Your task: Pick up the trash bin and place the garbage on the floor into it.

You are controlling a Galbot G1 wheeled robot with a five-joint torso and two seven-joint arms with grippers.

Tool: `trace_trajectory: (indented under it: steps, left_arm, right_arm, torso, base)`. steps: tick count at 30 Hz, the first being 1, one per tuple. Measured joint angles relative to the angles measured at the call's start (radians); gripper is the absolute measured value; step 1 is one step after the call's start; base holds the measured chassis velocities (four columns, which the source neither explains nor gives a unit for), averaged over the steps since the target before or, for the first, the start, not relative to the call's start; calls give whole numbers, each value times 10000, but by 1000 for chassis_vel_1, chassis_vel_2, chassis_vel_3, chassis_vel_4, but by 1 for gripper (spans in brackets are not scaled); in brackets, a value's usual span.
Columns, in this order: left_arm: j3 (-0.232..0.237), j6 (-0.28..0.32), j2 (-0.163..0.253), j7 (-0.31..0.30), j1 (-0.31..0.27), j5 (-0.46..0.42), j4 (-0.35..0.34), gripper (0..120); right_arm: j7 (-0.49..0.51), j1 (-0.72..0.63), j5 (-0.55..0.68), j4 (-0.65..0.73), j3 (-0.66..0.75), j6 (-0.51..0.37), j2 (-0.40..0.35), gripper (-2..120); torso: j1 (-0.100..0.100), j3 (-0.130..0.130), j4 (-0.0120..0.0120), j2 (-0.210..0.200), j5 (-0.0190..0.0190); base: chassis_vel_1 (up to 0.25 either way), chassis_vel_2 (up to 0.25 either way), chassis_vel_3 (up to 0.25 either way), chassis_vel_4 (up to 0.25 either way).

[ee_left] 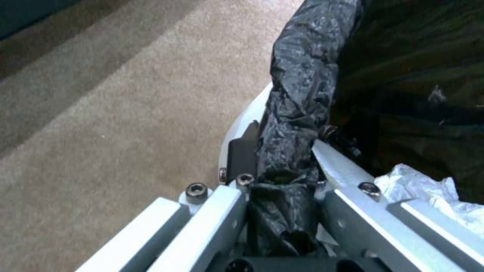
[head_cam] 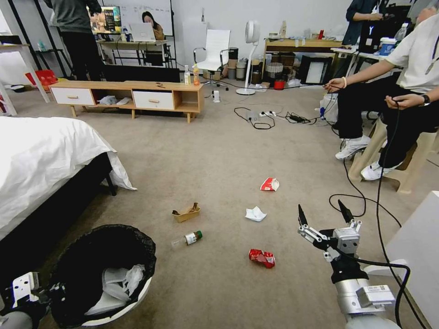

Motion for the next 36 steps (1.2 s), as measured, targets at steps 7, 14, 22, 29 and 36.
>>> trace_trajectory:
  steps: [7,14,22,29,36]
  left_arm:
    - [-89,0,10,-1,41,-16,7,1]
    - [-119,0,-24,14,103,-19,-7,1]
    - [-143,0,-45,24,135,-14,-67,1]
    - [-208,0,-85,33,205,-11,-140,1]
    - [-239,0,-133,38,277,-4,-216,1]
  right_arm:
    - [0,5,18,-9,62,21,-36,100]
    - [-19,-37,12,-20,46,109,-31,100]
    - [-84,-51,10,-20,43,165,-81,100]
    - [-120,-88,15,21,64,166,-127,100]
    - [-126,-145,15,64,84,172,-174,100]
  torso:
    - [0,2,0,0,-1]
    - [1,2,-1,-1,1]
    - [0,0,-1,-1,0]
    - [0,1,0,0,0]
    - [0,0,-1,0,0]
  base:
    - [-102,116,107,-123]
    - [-59,59,60,-77]
    - [-2,3,5,-6]
    - [0,0,0,0]
    - [-18,13,21,-14]
